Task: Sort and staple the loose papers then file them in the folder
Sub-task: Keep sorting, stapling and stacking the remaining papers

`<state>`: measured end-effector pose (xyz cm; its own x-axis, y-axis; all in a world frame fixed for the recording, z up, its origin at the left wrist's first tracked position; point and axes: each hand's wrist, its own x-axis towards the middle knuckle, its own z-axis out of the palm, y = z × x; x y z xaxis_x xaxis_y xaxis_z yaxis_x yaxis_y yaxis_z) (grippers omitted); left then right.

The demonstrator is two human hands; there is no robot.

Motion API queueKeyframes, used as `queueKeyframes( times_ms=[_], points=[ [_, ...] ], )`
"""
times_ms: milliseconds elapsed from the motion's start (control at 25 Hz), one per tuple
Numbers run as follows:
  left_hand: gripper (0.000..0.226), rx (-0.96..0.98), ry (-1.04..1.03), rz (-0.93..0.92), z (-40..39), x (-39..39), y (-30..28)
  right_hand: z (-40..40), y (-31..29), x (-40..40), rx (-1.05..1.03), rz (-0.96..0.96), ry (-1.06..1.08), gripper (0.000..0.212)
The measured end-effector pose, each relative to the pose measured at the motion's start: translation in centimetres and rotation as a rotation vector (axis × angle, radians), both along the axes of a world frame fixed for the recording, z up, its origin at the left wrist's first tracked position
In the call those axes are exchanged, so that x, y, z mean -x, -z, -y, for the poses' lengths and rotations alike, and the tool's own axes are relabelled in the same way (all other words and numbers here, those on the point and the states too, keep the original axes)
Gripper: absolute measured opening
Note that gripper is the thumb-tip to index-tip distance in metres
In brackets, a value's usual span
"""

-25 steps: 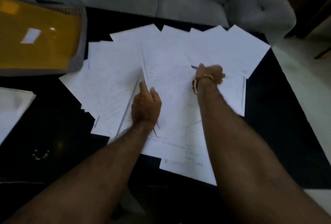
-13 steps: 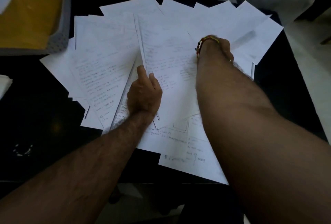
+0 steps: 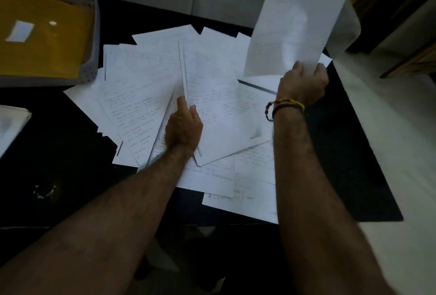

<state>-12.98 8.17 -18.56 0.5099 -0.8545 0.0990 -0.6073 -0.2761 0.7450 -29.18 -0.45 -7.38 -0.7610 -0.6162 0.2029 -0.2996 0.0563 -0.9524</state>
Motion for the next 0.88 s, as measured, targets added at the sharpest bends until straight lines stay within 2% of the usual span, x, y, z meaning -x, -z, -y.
queueKeyframes(
  times_ms=[120, 240, 400, 560, 760, 880],
  points=[
    [0.029, 0.030, 0.081, -0.199, -0.7, -1.3, -0.7, -2.5, 1.6, 2.2, -0.096, 0.325, -0.079, 0.012],
    [0.037, -0.016, 0.121, -0.332, -2.2, -3.1, -1.4, -6.8, 5.1, 1.8, -0.361, 0.414, -0.293, 0.016],
    [0.028, -0.032, 0.069, -0.388, -5.8, -4.7, -0.9, -10.9, 8.4, -0.4, -0.597, 0.239, -0.491, 0.025],
    [0.042, -0.028, 0.059, -0.545, -7.8, -5.2, 0.2, -13.8, 8.0, -0.6, -0.685, 0.023, -0.627, 0.011],
    [0.030, -0.061, 0.044, -0.600, -8.5, -5.0, 0.1, -15.7, 8.0, -0.2, -0.773, -0.117, -0.704, 0.006],
    [0.059, -0.030, -0.007, -0.552, -8.2, -5.1, 0.0, -15.6, 7.7, 0.1, -0.795, -0.122, -0.737, 0.008]
  ],
)
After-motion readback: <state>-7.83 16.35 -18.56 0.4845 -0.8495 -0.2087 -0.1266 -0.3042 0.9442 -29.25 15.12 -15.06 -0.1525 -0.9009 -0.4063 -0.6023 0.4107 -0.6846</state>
